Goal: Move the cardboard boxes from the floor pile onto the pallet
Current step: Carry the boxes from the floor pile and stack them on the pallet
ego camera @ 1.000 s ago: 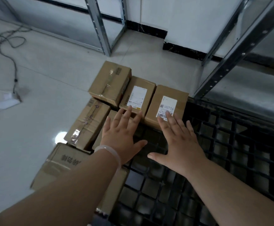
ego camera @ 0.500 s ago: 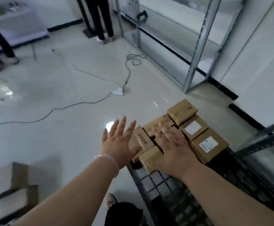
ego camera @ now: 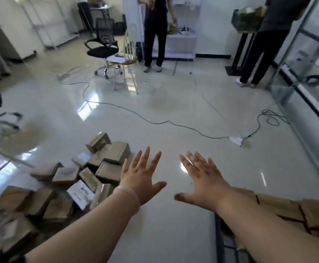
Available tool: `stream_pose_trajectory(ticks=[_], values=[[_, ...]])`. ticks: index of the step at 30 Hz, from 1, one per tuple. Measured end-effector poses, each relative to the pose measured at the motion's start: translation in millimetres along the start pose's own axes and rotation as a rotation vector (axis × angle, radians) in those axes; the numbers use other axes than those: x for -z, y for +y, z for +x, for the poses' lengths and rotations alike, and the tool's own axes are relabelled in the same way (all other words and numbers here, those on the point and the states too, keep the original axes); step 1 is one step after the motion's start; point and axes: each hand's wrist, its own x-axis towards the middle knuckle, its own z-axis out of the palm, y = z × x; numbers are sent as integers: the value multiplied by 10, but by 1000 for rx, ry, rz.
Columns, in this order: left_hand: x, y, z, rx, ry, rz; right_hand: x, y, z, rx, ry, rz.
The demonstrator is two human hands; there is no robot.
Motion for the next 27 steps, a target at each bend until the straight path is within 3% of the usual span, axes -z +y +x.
stream_pose_trajectory(ticks=[6, 11, 19, 27], values=[[186, -1417, -404, 203, 21, -21, -189, -1381, 864, 176, -25, -24], [205, -2094, -479, 313, -9, -30, -314, -1933, 1344, 227, -52, -67], [367, -2476, 1, 360, 7, -65, -142, -2040, 2085, 217, -69, -81], [464, -2444, 949, 431, -22, -106, 96, -1614, 3009, 258, -89, -93]])
